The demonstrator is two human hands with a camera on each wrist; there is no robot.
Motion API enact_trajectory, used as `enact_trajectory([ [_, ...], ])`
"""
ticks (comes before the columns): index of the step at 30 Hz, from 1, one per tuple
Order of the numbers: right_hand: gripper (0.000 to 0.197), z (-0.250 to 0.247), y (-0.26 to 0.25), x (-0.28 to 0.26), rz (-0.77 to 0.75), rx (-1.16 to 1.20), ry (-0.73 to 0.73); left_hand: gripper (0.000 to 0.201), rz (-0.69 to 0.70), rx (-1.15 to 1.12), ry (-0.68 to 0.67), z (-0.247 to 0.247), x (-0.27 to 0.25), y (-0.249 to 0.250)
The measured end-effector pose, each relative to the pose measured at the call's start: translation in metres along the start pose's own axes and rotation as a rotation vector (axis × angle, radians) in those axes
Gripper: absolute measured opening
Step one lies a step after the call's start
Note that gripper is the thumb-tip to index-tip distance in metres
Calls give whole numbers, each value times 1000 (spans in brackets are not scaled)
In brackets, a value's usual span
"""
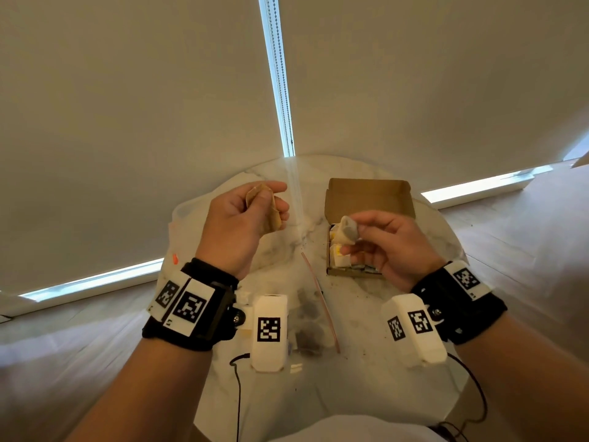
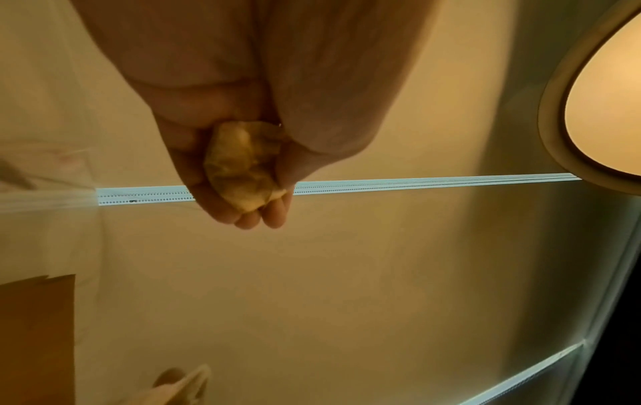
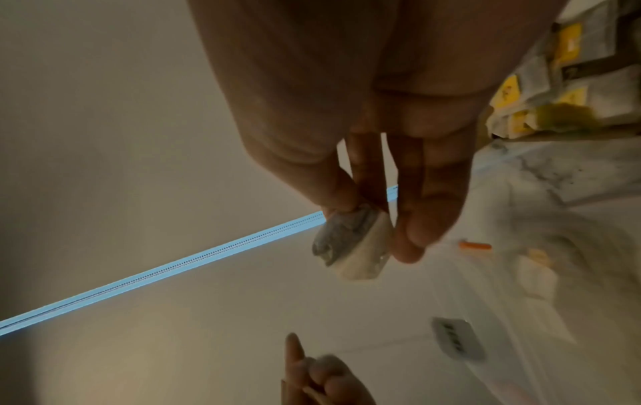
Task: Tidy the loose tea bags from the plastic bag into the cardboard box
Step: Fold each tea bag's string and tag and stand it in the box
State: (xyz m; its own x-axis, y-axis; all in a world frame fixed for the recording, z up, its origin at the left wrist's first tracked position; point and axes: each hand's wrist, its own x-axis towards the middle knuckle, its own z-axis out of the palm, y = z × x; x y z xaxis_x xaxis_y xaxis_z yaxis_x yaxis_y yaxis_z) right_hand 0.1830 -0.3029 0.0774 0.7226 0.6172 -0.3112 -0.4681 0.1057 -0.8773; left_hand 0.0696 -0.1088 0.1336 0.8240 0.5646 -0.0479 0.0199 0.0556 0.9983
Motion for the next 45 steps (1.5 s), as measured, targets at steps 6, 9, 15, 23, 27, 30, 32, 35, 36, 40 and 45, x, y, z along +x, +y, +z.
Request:
enact_trajectory([
  [6, 19, 4, 6, 0, 71, 54, -3, 30, 23, -11, -32, -2, 1, 7],
  [9, 20, 0, 0, 2, 12, 72, 6, 44, -28, 83, -48, -5, 1, 0],
  [15, 27, 4, -4, 4, -195, -83, -45, 24, -108, 275, -199, 6, -6, -9],
  [23, 15, 22, -10, 3, -543, -475, -73, 5, 31, 421, -165, 14, -5, -16],
  [27, 17, 32, -15, 4, -520, -400, -6, 3, 126, 449, -149, 9, -3, -16],
  [30, 15, 33, -15, 5, -448, -490, -46, 2, 172, 478, -147, 6, -3, -14],
  [32, 10, 33, -14, 5, -440, -501, -63, 7, 186, 501, -154, 4, -4, -13],
  [35, 9, 33, -14, 4, -467, -475, -58, 16, 199, 510, -147, 2, -4, -12],
  [36, 9, 34, -14, 4, -472, -470, -61, 16, 203, 515, -142, 1, -4, -11],
  [40, 8, 34, -14, 4, -492, -436, -8, 4, 220, 554, -45, -2, -4, -9],
  [45, 5, 38, -14, 4, -561, -492, 64, 6, 222, 542, -68, 4, -11, -6],
])
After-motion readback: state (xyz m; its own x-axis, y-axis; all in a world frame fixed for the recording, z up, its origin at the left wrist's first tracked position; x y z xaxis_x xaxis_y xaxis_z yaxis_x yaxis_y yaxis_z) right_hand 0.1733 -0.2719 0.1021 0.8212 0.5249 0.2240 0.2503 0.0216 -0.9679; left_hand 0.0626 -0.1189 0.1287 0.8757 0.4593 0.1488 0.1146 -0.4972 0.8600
